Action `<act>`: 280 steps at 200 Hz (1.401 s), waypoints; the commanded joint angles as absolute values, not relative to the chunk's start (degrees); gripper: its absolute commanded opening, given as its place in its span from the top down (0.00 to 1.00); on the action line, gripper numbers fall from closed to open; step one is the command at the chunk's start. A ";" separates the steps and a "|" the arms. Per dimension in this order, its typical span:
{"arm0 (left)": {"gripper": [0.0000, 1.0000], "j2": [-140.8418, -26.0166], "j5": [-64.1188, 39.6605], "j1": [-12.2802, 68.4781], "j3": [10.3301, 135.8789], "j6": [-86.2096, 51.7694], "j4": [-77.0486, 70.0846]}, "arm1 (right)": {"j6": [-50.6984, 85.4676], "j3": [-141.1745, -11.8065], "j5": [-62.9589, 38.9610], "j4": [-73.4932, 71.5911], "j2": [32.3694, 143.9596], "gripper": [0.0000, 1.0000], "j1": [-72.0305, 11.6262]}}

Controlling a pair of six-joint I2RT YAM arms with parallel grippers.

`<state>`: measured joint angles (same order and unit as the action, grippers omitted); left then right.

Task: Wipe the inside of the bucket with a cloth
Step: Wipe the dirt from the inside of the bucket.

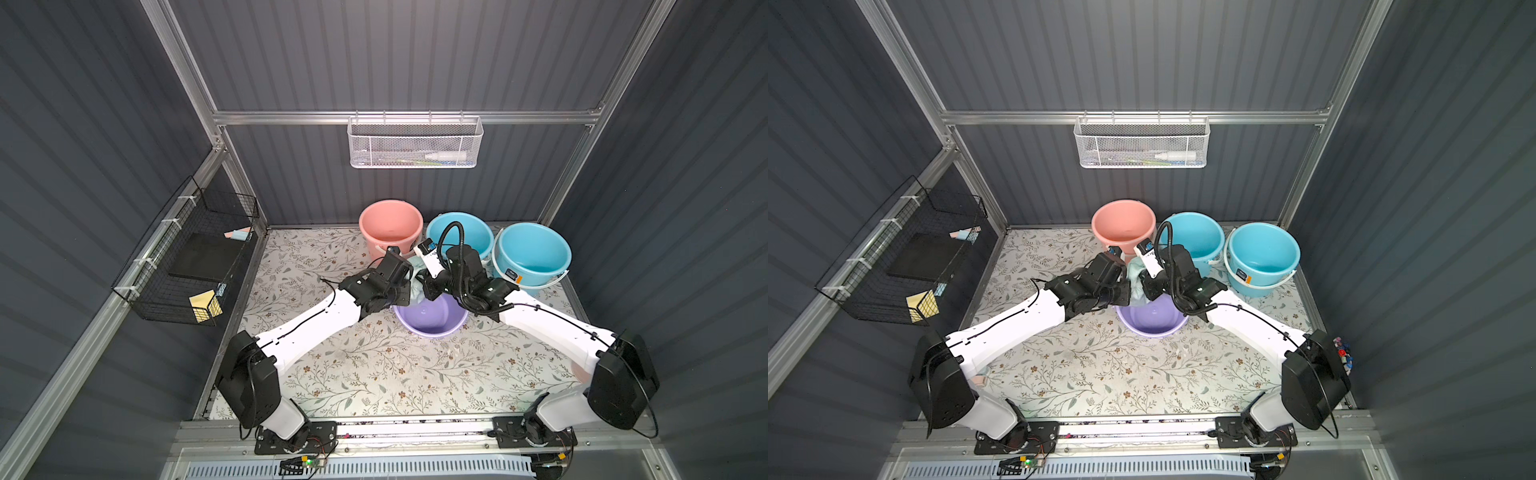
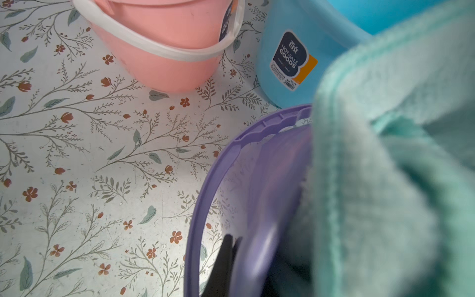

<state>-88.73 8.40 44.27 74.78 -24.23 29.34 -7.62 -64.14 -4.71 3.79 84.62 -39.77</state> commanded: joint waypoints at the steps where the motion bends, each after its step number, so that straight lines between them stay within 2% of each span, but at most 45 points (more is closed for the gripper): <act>1: 1.00 -85.87 6.46 45.07 76.36 -24.43 29.31 | -14.89 -66.60 5.04 -1.31 85.52 1.00 -39.38; 84: 1.00 -85.61 7.16 45.07 76.01 -24.73 29.52 | -33.12 -69.64 22.44 21.47 80.62 1.00 -39.52; 137: 1.00 -85.89 7.53 45.08 76.57 -24.70 29.53 | -35.96 -74.43 18.89 49.24 78.37 1.00 -40.47; 171: 1.00 -86.05 7.74 45.07 76.77 -24.71 29.53 | -32.28 -76.88 11.89 63.21 78.31 1.00 -41.80; 207: 1.00 -85.95 8.00 45.06 77.10 -24.71 29.53 | -28.80 -77.18 -6.43 69.92 77.89 1.00 -41.84; 236: 1.00 -85.78 7.99 45.08 77.16 -24.71 29.53 | -25.15 -74.12 -20.16 66.01 77.64 1.00 -41.84; 280: 1.00 -85.81 8.48 45.04 77.28 -25.00 29.48 | -14.16 -69.94 -35.92 46.98 78.89 1.00 -41.76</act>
<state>-88.07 7.09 45.32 74.78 -24.25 31.31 -21.67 -71.81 -21.67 56.55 78.15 -41.60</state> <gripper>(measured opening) 0.119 0.068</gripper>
